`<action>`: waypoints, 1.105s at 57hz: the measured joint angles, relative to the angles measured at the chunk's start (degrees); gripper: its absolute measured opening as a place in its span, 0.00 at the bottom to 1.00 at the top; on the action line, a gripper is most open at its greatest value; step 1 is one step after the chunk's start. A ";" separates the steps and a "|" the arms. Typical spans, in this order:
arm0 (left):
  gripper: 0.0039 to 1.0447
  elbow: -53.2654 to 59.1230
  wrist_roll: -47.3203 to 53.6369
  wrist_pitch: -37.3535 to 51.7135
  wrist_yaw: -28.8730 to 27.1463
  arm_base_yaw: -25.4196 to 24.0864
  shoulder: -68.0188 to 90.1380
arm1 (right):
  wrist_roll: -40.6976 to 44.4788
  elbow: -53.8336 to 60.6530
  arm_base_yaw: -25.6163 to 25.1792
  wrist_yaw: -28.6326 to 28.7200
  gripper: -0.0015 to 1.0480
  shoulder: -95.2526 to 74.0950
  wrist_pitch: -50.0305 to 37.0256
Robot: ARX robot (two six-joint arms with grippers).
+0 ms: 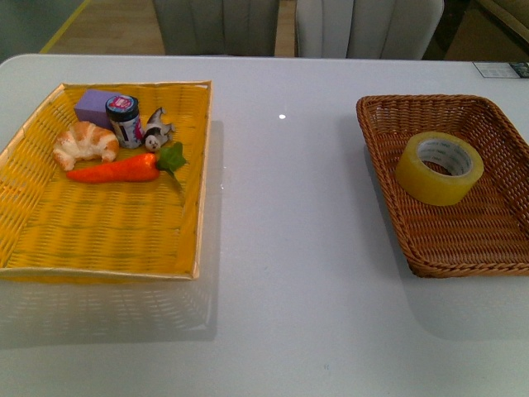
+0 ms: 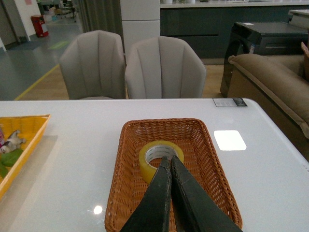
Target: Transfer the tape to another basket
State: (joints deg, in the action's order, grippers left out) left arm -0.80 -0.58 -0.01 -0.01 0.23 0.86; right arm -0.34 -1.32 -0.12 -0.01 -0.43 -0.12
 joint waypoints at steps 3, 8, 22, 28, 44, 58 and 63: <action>0.01 -0.02 0.00 0.00 0.02 0.00 0.00 | 0.00 0.00 0.00 0.00 0.02 0.04 0.00; 0.01 0.00 0.00 0.00 0.02 0.00 0.00 | 0.07 0.00 0.00 0.00 0.17 0.07 0.02; 0.18 -0.02 -0.02 0.00 0.02 0.00 0.00 | 0.07 0.00 0.00 0.00 0.61 0.07 0.02; 0.35 -0.02 -0.02 0.00 0.00 0.00 0.00 | 0.07 0.00 0.00 0.00 0.78 0.07 0.02; 0.84 0.00 -0.02 0.00 0.02 0.00 0.00 | 0.07 0.00 0.00 0.00 0.91 0.07 0.02; 0.92 0.00 0.11 0.00 0.02 0.00 0.00 | 0.07 0.00 0.00 0.00 0.91 0.07 0.02; 0.92 0.00 0.09 0.00 0.00 0.00 0.00 | 0.07 0.00 0.00 0.00 0.91 0.07 0.02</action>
State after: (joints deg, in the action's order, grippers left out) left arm -0.80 -0.49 -0.01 -0.01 0.23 0.86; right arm -0.27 -1.32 -0.12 -0.01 -0.36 -0.10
